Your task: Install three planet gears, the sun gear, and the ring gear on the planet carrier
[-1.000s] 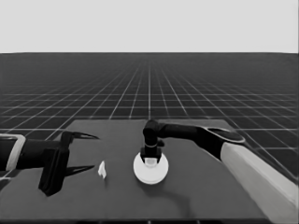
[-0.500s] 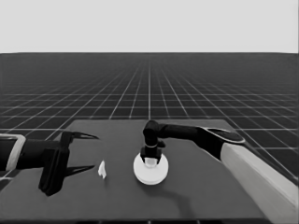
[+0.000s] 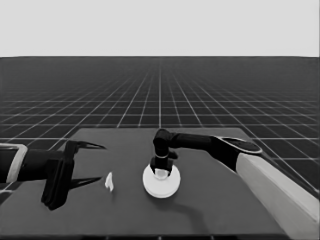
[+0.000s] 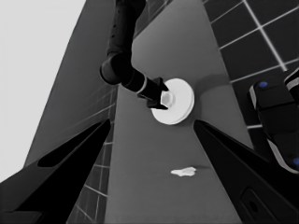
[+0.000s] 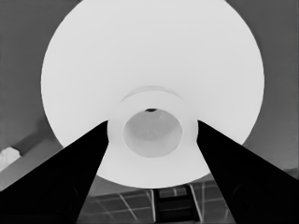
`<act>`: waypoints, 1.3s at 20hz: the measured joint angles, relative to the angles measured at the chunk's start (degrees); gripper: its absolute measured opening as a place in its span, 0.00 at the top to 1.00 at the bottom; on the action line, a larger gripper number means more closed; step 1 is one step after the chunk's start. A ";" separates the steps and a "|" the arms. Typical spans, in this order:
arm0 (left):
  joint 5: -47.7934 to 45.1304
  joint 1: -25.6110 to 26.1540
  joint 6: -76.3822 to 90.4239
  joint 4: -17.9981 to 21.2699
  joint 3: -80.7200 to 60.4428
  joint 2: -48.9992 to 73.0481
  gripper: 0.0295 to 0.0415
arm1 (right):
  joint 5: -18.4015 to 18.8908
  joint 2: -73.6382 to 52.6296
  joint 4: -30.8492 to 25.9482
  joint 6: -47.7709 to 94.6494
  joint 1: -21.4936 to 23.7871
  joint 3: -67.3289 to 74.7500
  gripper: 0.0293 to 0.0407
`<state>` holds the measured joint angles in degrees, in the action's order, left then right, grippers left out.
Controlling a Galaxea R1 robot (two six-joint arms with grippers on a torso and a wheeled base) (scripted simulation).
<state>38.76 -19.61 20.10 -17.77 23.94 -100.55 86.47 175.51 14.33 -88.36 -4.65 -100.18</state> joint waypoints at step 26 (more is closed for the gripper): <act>0.00 0.00 0.00 0.00 0.00 0.00 0.25 | 0.00 0.00 0.00 -13.00 -0.01 0.00 0.51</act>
<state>38.76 -19.61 20.10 -17.77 23.94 -100.55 86.47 175.51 14.33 -101.36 -4.66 -100.18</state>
